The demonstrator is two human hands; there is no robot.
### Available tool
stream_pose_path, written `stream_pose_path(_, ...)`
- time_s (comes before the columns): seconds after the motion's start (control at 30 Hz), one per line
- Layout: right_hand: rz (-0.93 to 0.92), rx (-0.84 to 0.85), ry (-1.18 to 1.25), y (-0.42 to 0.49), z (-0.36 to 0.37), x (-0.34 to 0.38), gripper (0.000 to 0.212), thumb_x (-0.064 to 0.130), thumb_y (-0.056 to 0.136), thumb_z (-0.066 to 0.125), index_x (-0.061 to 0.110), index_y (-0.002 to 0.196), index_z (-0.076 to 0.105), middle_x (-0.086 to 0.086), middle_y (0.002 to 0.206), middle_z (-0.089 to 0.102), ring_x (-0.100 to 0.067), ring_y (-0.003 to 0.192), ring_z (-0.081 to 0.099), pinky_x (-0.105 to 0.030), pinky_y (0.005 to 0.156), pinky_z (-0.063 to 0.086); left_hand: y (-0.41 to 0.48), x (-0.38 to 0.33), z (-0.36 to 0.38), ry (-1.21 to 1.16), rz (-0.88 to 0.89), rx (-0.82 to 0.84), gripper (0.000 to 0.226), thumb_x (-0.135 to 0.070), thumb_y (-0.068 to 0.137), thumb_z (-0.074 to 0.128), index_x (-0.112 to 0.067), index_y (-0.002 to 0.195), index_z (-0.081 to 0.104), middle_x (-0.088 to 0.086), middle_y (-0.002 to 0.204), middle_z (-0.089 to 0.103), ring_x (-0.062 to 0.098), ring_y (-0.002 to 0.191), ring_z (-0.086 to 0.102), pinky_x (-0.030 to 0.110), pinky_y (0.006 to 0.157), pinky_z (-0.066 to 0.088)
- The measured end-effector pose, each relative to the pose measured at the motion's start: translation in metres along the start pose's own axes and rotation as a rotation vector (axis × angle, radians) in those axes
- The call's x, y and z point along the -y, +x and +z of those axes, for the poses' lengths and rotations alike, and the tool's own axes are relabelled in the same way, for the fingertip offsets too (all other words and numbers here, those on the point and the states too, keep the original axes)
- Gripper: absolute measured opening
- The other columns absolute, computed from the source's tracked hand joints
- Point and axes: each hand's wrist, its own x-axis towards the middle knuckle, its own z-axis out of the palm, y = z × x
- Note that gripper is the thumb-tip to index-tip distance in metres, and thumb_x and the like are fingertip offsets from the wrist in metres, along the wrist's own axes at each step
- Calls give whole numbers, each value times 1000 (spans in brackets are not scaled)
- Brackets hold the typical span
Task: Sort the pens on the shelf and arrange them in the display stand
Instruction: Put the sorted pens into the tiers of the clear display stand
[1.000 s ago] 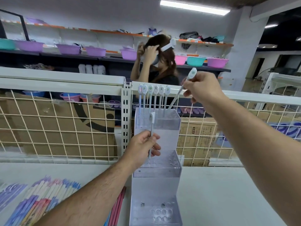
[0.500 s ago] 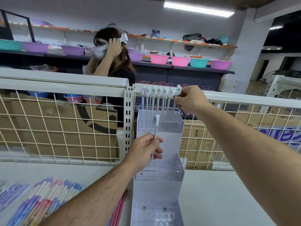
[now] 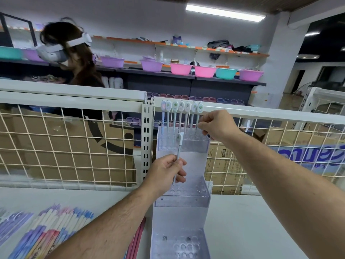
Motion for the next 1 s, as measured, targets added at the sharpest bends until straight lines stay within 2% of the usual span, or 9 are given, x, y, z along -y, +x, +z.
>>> stream_pose_path(0.1,16,-37,31,-6,-1,-3,12,14,90,72,15,79,68,-10,75,71,-16,60,60,-27,54,46,0,0,0,-5,-3,-1,19,-22,103,52,-15,98,69,10,85,72,25,76,74,30,72,58)
stream_pose_path(0.23,23,-104,34,-15,1,-4,9,17,90,71,12,82,71,-6,78,70,-15,63,59,-28,54,47,0,1,0,-24,-2,-3,19,-22,103,52,-14,98,69,11,85,72,26,76,73,31,72,57)
stream_pose_path(0.3,-3,-28,56,-26,2,-1,13,20,91,72,10,83,70,-3,75,69,-10,60,58,-24,52,46,0,1,0,-31,3,-7,19,-22,103,52,-14,98,69,11,83,72,27,76,73,32,72,57)
stream_pose_path(0.43,-83,271,56,-52,13,3,16,21,87,77,6,87,70,-1,71,68,-7,55,60,-23,48,47,-2,-4,0,-81,1,-7,18,-18,102,52,-9,98,67,12,80,71,29,70,71,35,68,55)
stream_pose_path(0.53,-138,291,67,-59,24,4,18,19,84,81,6,84,68,-9,71,72,-14,58,64,-25,47,48,-4,-9,2,-90,5,-5,15,-16,101,54,-6,100,66,14,79,71,29,70,70,38,69,55)
stream_pose_path(0.73,-135,229,117,-62,30,11,18,13,87,78,0,82,67,-13,71,72,-18,59,66,-27,48,51,-5,-14,-1,-54,57,-23,12,-27,95,64,-16,92,69,9,78,73,31,73,71,42,72,55)
stream_pose_path(0.83,-121,177,208,-58,25,27,18,12,89,75,-4,90,67,-12,76,71,-11,59,66,-27,51,53,-5,-9,-12,125,104,-34,7,-29,86,75,-26,86,70,-1,81,73,20,78,70,38,74,58)
stream_pose_path(0.9,-130,102,261,-51,17,43,17,13,90,73,-3,91,68,-8,76,70,-6,56,64,-23,50,52,-6,-4,-22,324,91,-11,18,-32,77,83,-29,89,69,-9,84,70,9,81,68,33,77,59)
stream_pose_path(1.0,-153,-6,319,-37,10,66,14,14,91,73,0,89,70,-7,74,69,-7,55,63,-24,49,51,-12,-2,-37,634,75,96,28,-36,76,83,-31,100,69,-20,97,63,-2,96,60,20,83,50)
